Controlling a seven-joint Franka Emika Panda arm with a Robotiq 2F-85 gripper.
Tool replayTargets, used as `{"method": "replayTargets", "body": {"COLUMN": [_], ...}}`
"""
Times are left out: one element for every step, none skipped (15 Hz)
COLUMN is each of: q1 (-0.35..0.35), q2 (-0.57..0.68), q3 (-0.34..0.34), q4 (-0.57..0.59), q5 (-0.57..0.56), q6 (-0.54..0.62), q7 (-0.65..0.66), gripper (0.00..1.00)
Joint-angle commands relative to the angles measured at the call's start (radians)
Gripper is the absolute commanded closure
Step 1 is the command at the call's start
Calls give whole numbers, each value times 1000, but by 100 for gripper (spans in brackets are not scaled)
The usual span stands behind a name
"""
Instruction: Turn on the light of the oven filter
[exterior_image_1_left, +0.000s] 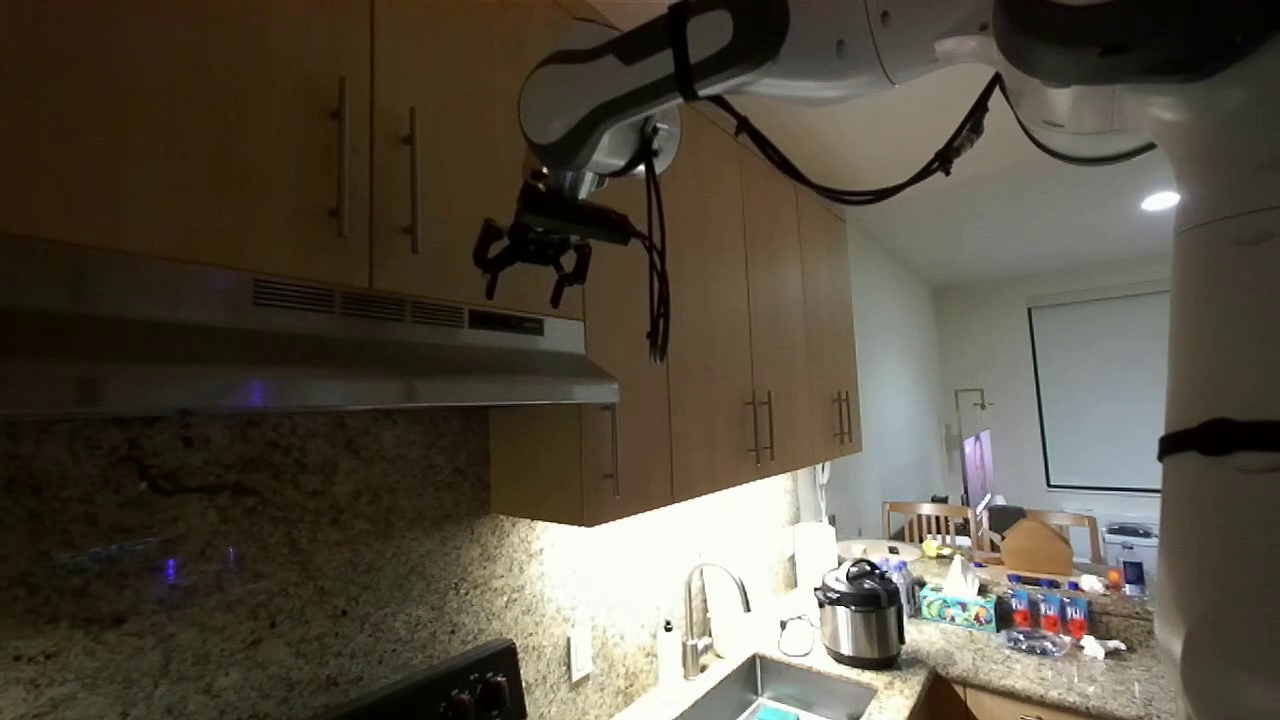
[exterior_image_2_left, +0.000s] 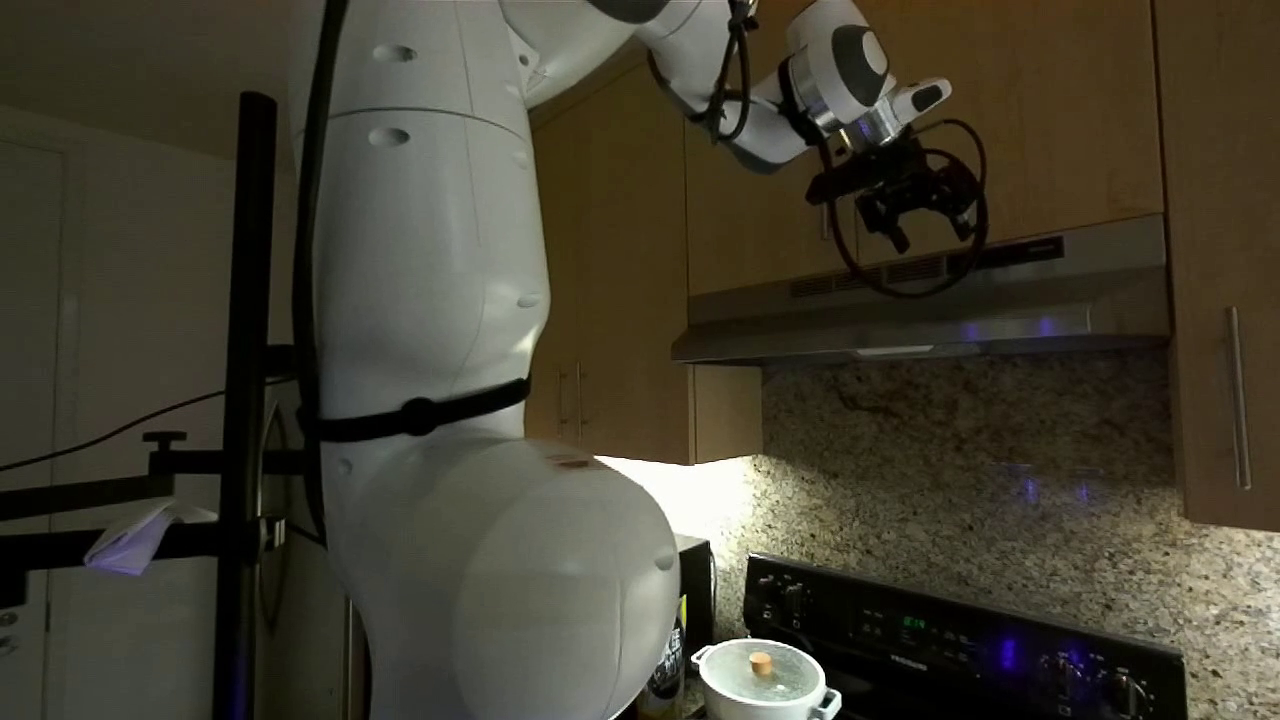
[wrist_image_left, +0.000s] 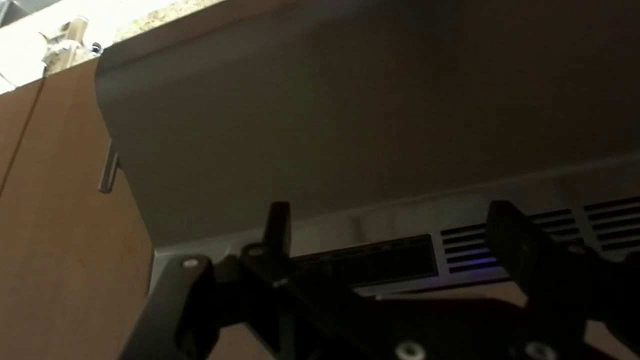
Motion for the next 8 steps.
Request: {"method": "replayTargets", "body": {"q1": [6,4,4,2,0,-1,-2,-3], "q2": [25,36,45,57,65,76,86,96], "q3": [-9,-8,-8,-8,-7,-8,-9,-12], "q4": [-8,-6,-6,-9,-12,-12,-9,-3], "q5": [111,120,137,136,130,122,118,118], "q6": [80,94,106,120,130,143,153,161], "q7": [-149,-164,-182,-182,-181,-175,-174,-178], "gripper": [0,0,0,0,0,0,0,0]}}
